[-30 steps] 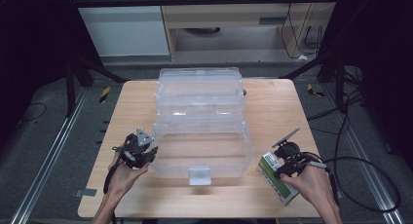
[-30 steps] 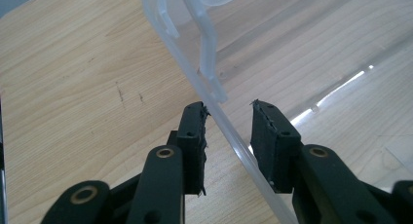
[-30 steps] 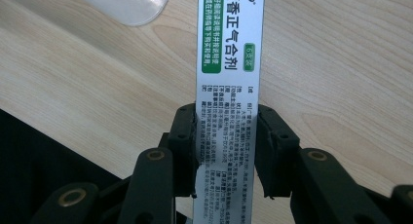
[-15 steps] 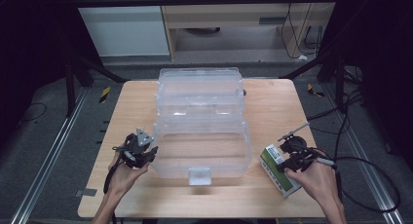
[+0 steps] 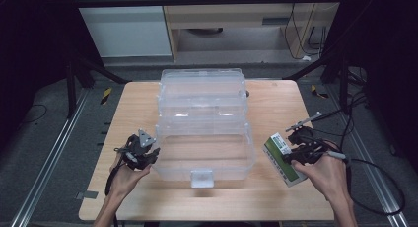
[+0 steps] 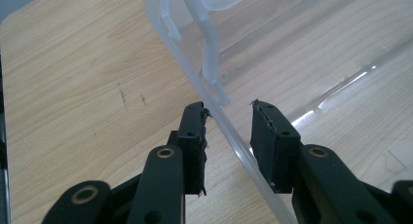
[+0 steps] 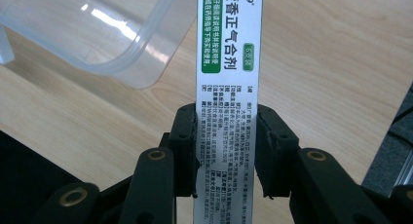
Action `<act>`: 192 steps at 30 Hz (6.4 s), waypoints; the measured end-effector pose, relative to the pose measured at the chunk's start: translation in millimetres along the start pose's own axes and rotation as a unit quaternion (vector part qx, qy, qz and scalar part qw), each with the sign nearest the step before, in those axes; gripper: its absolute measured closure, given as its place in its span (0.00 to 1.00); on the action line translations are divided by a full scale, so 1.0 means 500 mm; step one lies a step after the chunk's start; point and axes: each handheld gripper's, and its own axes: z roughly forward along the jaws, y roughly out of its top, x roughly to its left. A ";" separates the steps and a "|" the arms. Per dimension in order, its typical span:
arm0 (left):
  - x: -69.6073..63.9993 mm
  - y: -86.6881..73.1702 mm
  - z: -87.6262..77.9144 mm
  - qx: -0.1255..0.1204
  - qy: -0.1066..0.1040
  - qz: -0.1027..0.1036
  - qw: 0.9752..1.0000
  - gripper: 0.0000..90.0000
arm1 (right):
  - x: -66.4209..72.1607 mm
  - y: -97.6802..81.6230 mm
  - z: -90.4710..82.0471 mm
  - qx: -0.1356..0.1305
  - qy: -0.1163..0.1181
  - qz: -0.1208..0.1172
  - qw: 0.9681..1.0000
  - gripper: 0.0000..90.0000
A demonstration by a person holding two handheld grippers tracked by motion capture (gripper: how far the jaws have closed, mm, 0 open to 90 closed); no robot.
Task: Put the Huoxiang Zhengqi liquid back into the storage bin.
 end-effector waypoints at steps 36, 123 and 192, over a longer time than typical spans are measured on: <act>0.067 -0.006 -0.078 -0.082 -0.007 -0.060 0.995 0.54 | 0.009 0.114 -0.099 -0.066 0.019 -0.067 0.995 0.72; 0.114 -0.035 -0.055 -0.051 0.031 -0.087 0.994 0.55 | 0.161 0.238 0.047 -0.001 0.149 -0.438 0.887 0.72; 0.114 -0.038 -0.050 -0.047 0.028 -0.084 0.995 0.55 | 0.210 0.213 0.176 0.083 0.146 -0.491 0.855 0.71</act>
